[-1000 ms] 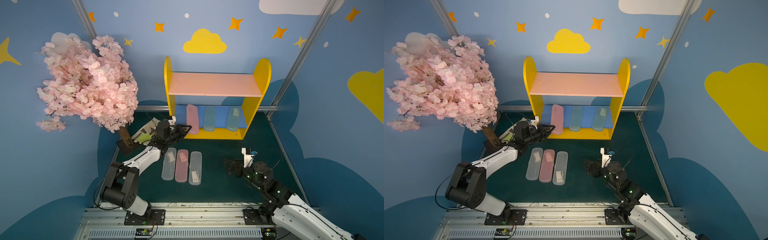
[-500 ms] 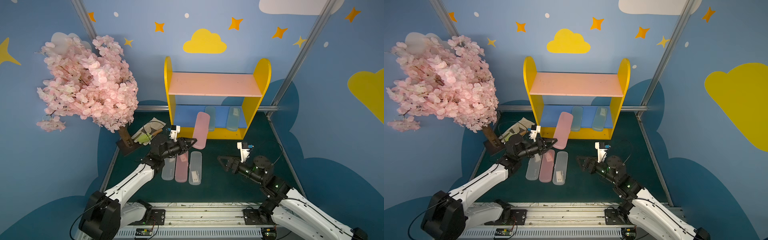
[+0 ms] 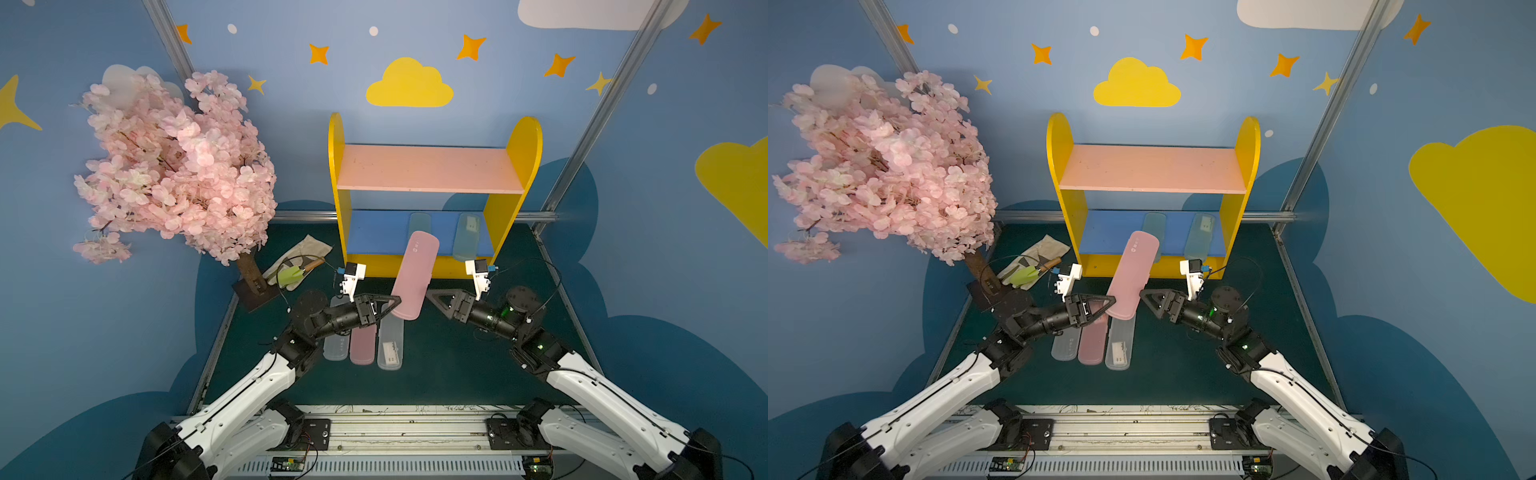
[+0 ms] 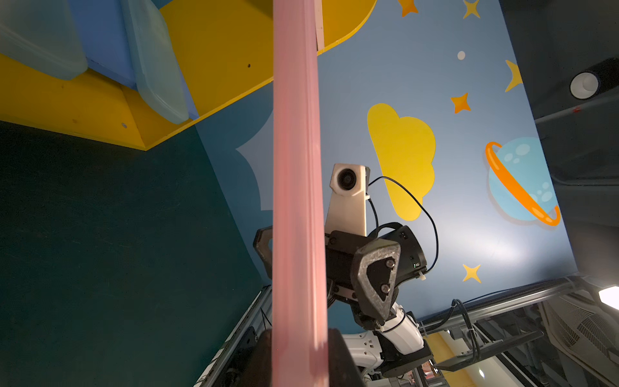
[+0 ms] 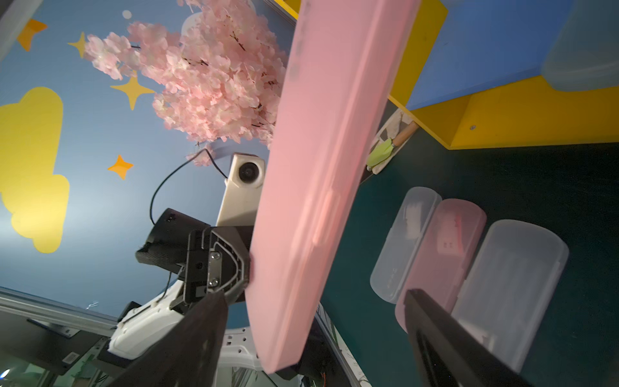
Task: Remove the pencil cases from the shelf
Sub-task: Pick up the pencil case from the shelf, then place the pencil case at the center of the board.
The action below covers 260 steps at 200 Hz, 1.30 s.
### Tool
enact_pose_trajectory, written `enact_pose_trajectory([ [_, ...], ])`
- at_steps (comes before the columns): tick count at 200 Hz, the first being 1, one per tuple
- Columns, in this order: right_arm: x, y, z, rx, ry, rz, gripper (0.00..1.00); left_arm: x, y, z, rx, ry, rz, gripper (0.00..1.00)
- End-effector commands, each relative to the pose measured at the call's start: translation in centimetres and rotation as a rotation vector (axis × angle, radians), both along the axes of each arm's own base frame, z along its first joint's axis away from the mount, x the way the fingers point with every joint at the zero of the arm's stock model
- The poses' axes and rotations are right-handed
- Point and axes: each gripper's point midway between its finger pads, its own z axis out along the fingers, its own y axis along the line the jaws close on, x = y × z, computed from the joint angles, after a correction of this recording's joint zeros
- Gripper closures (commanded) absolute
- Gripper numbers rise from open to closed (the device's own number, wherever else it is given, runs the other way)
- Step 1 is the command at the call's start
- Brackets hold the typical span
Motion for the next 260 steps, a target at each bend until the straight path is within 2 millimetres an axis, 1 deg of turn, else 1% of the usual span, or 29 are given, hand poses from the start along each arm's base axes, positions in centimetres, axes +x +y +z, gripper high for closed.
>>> enact_pose_trajectory([
  [1,-0.4,0.6,3.8,0.114,-0.041,0.06,0.17,-0.8,0.2,1.6,-0.031,-0.062,-0.007,0.97],
  [42,0.6,1.3,4.4,0.173,-0.001,0.078,0.28,-1.5,0.5,2.6,-0.056,-0.085,-0.009,0.97],
  [70,0.9,1.7,5.1,0.206,-0.006,0.095,0.37,-1.6,0.6,2.7,-0.062,-0.087,-0.008,0.97],
  [102,1.1,2.1,5.6,0.223,-0.005,0.111,0.47,-1.7,0.6,2.8,-0.065,-0.088,-0.007,0.97],
  [119,1.3,2.3,5.6,0.228,0.003,0.119,0.51,-1.7,0.6,2.9,-0.066,-0.091,-0.007,0.97],
  [132,1.3,2.5,5.7,0.234,0.005,0.124,0.58,-1.7,0.6,2.9,-0.066,-0.092,-0.006,0.97],
  [151,1.4,2.7,5.5,0.242,0.012,0.129,0.64,-1.8,0.6,3.0,-0.068,-0.095,-0.008,0.97],
  [188,1.7,3.0,5.2,0.243,0.033,0.134,0.71,-1.7,0.6,2.9,-0.064,-0.092,-0.008,0.96],
  [196,1.8,3.0,5.1,0.242,0.037,0.135,0.73,-1.7,0.5,2.8,-0.062,-0.089,-0.008,0.92],
  [207,1.8,3.1,4.9,0.24,0.043,0.136,0.76,-1.5,0.5,2.7,-0.057,-0.081,-0.002,0.84],
  [222,1.9,3.1,4.5,0.233,0.049,0.134,0.78,-1.3,0.6,2.4,-0.042,-0.072,0.01,0.7],
  [232,2.0,3.1,4.2,0.23,0.054,0.129,0.79,-0.9,0.7,1.8,-0.014,-0.048,0.029,0.64],
  [245,2.1,3.0,3.5,0.22,0.068,0.119,0.8,-0.5,0.9,0.9,0.03,-0.024,0.062,0.5],
  [252,2.2,3.0,3.0,0.213,0.075,0.112,0.8,-0.3,1.1,0.5,0.047,-0.016,0.08,0.44],
  [260,2.3,2.9,2.4,0.2,0.085,0.106,0.8,0.1,1.4,-0.1,0.067,-0.002,0.108,0.35],
])
